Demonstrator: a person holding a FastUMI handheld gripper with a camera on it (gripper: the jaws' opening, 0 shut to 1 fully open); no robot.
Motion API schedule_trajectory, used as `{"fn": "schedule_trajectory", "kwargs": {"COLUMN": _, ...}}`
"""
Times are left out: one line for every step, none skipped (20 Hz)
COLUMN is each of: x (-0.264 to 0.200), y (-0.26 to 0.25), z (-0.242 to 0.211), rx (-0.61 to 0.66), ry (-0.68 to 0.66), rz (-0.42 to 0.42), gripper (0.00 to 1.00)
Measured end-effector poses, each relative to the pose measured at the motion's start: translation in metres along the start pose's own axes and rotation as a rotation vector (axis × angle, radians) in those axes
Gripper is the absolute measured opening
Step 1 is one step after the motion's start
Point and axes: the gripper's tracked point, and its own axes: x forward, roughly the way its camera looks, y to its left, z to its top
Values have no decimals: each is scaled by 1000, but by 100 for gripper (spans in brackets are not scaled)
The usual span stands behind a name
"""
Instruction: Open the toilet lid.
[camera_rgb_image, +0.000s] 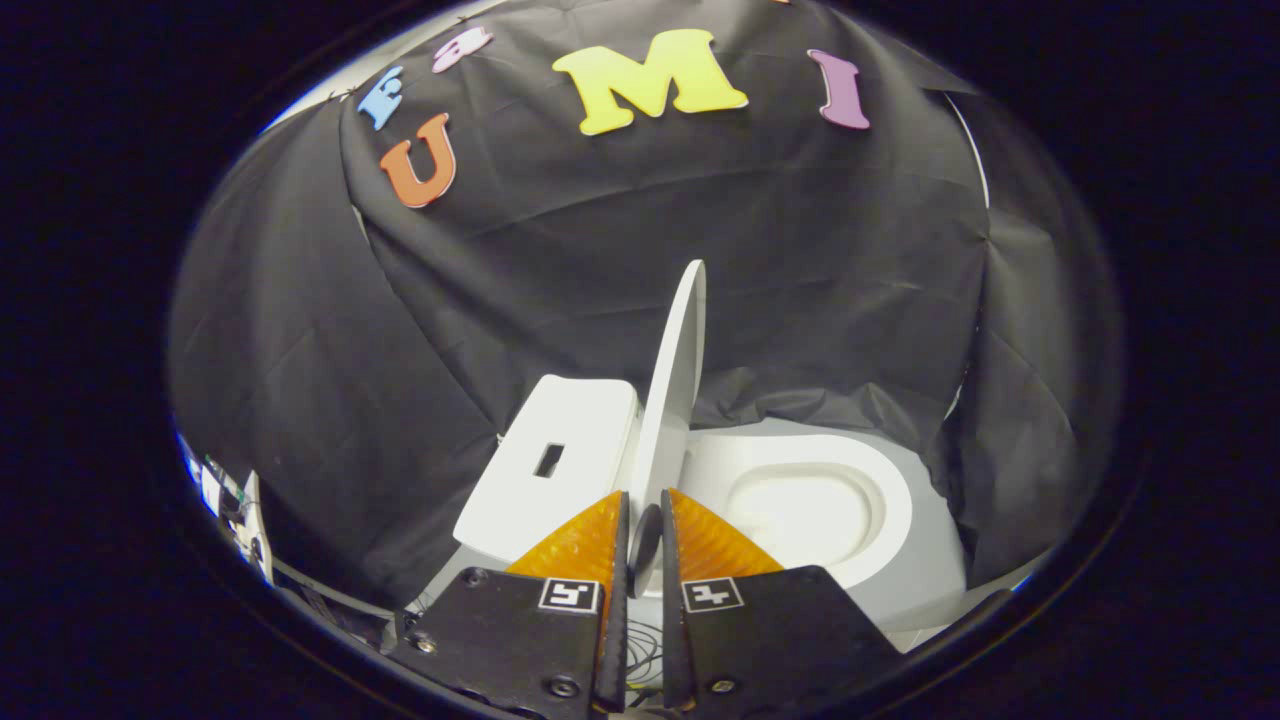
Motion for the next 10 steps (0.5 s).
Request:
{"fn": "schedule_trajectory", "kwargs": {"x": 2, "y": 6, "z": 0, "rx": -5, "ry": 1, "rz": -1, "gripper": 17}}
{"fn": "schedule_trajectory", "kwargs": {"x": 4, "y": 12, "z": 0, "rx": -12, "ry": 3, "rz": 0, "gripper": 17}}
{"fn": "schedule_trajectory", "kwargs": {"x": 6, "y": 19, "z": -2, "rx": -23, "ry": 1, "rz": 2, "gripper": 17}}
{"fn": "schedule_trajectory", "kwargs": {"x": 8, "y": 28, "z": -1, "rx": -39, "ry": 1, "rz": 4, "gripper": 17}}
{"fn": "schedule_trajectory", "kwargs": {"x": 9, "y": 37, "z": -2, "rx": -53, "ry": 3, "rz": 4, "gripper": 17}}
{"fn": "schedule_trajectory", "kwargs": {"x": 11, "y": 45, "z": -2, "rx": -68, "ry": 4, "rz": 3, "gripper": 17}}
{"fn": "schedule_trajectory", "kwargs": {"x": 12, "y": 53, "z": -3, "rx": -82, "ry": 4, "rz": 4, "gripper": 17}}
{"fn": "schedule_trajectory", "kwargs": {"x": 14, "y": 60, "z": -2, "rx": -92, "ry": 3, "rz": 7, "gripper": 17}}
{"fn": "schedule_trajectory", "kwargs": {"x": 18, "y": 68, "z": -3, "rx": -99, "ry": 3, "rz": 12, "gripper": 17}}
{"fn": "schedule_trajectory", "kwargs": {"x": 20, "y": 74, "z": -3, "rx": -104, "ry": 4, "rz": 17, "gripper": 17}}
